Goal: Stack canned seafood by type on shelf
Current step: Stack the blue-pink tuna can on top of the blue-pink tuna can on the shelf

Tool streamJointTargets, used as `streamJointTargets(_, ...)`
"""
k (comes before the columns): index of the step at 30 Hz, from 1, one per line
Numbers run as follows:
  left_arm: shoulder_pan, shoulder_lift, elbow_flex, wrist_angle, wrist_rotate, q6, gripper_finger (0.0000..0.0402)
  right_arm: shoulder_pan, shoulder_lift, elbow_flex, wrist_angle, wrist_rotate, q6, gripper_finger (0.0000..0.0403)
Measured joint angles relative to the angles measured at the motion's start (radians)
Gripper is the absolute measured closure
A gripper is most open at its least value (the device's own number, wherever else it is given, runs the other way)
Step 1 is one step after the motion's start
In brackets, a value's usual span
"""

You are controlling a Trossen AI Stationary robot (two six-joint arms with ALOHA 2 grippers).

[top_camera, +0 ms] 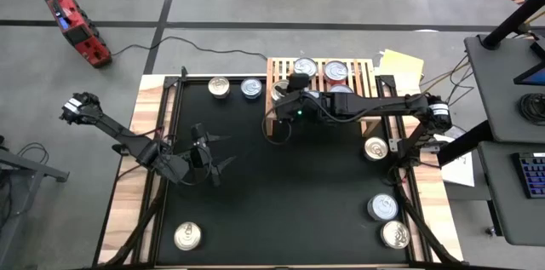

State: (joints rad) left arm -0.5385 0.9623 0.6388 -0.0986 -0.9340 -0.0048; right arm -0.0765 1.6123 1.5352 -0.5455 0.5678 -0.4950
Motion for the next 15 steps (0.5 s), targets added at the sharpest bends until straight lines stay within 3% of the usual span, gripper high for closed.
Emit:
streamJointTargets(9,0.0,0.0,0.0,0.0,0.001,-0.008,0.0125,0.061,-0.022,0.047,-0.007,0.0,0.087,0.015)
streamJointTargets(15,0.0,0.0,-0.001,0.001,0.001,-0.022,0.0125,0.151,-0.041,0.064,-0.131,-0.031,0.238,0.0172)
